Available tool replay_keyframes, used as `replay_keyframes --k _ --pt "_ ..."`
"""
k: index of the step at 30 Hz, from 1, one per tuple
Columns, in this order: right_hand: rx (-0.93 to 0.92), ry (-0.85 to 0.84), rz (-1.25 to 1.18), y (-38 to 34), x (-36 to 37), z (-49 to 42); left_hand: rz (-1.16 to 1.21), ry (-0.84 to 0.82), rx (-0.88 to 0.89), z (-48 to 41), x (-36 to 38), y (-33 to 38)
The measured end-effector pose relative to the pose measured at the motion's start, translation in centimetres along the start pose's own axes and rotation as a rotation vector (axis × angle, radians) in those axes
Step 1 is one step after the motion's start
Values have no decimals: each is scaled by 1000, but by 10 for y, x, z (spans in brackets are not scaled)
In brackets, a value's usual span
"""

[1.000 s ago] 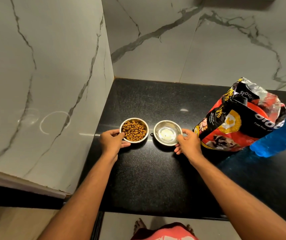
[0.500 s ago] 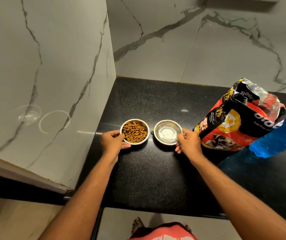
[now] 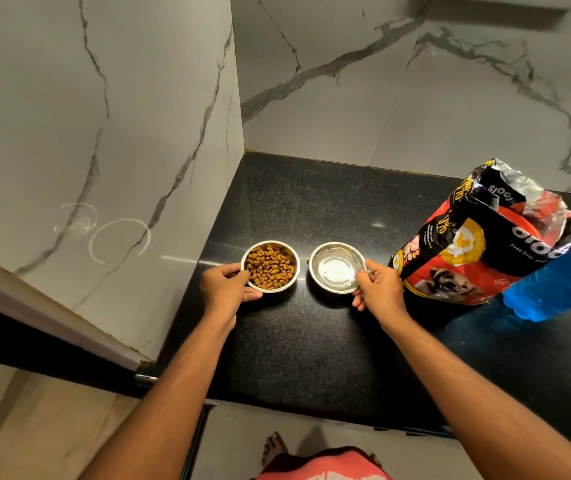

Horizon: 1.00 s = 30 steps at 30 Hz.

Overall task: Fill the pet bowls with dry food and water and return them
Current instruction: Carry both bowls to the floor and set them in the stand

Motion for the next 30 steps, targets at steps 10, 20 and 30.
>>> replay_keyframes --k 10,20,30 --pt "-65 -54 3 -17 6 8 20 45 8 15 -16 -7" --pt "-137 -187 -32 -35 23 18 107 164 11 46 -48 -28" --pt "-211 -386 -55 -48 46 43 235 339 4 107 -88 -69"
Point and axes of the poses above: each hand's wrist, its own z-axis away from the middle knuckle, its own x-axis out of the palm, y = z × x, the point moved 7 cm from there along -z, towards the middle knuckle, and after that the axes turned 9 degrees about -x, right-handed, at the moved point
